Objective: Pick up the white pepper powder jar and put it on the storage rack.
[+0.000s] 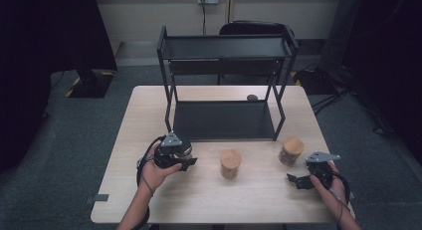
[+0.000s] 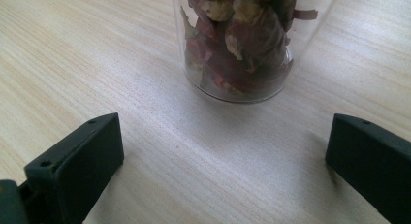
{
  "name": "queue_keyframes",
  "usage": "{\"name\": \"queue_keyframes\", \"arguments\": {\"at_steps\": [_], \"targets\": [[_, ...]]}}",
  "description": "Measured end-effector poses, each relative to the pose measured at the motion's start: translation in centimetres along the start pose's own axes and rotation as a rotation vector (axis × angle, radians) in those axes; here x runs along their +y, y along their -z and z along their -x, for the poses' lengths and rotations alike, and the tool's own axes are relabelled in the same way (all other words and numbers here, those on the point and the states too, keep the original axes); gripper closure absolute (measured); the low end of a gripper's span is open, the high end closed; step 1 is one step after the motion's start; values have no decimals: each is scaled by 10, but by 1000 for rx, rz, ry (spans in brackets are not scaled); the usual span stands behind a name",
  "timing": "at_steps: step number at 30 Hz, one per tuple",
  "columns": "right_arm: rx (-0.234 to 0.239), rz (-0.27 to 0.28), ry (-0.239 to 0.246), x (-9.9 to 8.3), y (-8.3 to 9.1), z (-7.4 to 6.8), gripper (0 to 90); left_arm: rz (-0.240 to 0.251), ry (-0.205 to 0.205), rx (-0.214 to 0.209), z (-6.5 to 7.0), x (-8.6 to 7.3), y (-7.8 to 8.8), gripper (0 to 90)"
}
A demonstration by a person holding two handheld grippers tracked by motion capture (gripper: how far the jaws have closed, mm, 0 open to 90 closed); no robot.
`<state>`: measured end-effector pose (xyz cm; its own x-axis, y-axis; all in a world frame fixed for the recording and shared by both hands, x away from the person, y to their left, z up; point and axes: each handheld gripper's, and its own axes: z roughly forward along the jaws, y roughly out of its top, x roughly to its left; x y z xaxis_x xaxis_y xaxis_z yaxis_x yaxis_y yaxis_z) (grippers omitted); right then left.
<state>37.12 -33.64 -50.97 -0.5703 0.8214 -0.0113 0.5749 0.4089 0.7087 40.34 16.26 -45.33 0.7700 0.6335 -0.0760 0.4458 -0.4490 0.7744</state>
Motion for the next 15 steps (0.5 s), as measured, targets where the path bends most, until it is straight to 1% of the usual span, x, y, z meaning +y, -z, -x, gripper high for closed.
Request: {"name": "queue_keyframes", "arguments": {"at_steps": [10,15], "targets": [[0,0,0,0,0,0,0,3,-2,10,-5,8,-7,310],[0,0,0,0,0,0,0,3,-4,7,-6,11,-11,310]]}}
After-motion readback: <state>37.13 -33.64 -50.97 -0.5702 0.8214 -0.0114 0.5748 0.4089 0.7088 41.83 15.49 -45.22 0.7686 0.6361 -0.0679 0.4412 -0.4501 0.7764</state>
